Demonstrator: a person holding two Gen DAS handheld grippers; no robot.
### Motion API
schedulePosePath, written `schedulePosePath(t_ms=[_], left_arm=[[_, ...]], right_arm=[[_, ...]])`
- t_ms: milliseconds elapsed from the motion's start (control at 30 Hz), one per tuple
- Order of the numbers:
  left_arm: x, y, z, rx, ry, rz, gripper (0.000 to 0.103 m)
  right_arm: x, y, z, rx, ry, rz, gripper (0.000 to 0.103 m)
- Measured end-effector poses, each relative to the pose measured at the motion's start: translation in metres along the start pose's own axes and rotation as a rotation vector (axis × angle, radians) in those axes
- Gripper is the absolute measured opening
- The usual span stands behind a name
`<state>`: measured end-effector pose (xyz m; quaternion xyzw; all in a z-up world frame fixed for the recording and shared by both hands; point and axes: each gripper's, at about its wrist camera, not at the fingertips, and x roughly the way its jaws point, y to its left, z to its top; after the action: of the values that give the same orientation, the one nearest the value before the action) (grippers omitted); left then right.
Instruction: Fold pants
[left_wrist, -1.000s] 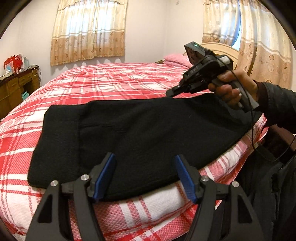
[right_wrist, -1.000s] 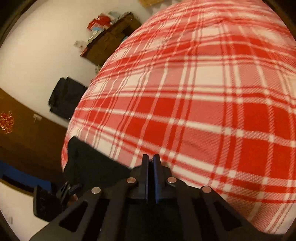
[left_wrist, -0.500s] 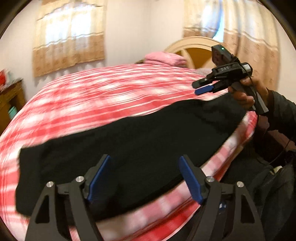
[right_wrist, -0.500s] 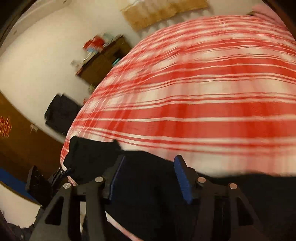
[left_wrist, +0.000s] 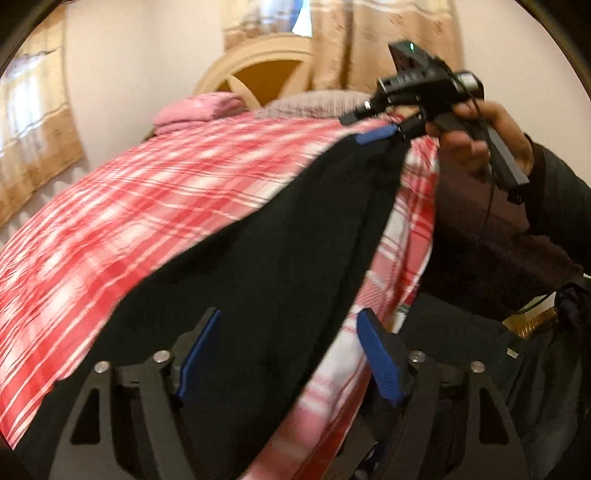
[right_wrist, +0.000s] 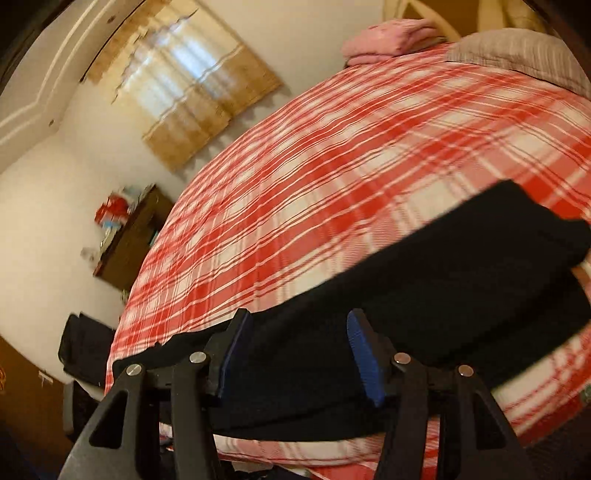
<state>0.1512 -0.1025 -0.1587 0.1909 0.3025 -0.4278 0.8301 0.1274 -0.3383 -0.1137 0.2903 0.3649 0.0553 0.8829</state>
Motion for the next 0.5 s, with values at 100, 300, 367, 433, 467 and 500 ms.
schedulePosePath(t_ms=[100, 300, 367, 433, 467, 500], left_arm=[[0.02, -0.007, -0.001, 0.01, 0.063, -0.017, 0.052], [0.042, -0.015, -0.005, 0.035, 0.161, 0.023, 0.046], [0.044, -0.016, -0.004, 0.026, 0.157, 0.028, 0.046], [0.043, -0.013, -0.002, -0.002, 0.152, 0.016, 0.046], [0.042, -0.012, -0.003, -0.014, 0.148, 0.012, 0.046], [0.041, -0.011, -0.003, -0.024, 0.147, 0.004, 0.046]], right_arm=[[-0.005, -0.013, -0.004, 0.017, -0.023, 0.008, 0.056], [-0.008, -0.032, -0.004, 0.039, -0.029, 0.004, 0.056], [-0.013, -0.036, -0.002, 0.045, -0.049, 0.004, 0.056], [-0.017, -0.04, -0.002, 0.058, -0.06, 0.003, 0.056], [-0.018, -0.041, -0.001, 0.063, -0.066, 0.0, 0.056], [-0.019, -0.041, -0.002, 0.063, -0.067, -0.003, 0.056]])
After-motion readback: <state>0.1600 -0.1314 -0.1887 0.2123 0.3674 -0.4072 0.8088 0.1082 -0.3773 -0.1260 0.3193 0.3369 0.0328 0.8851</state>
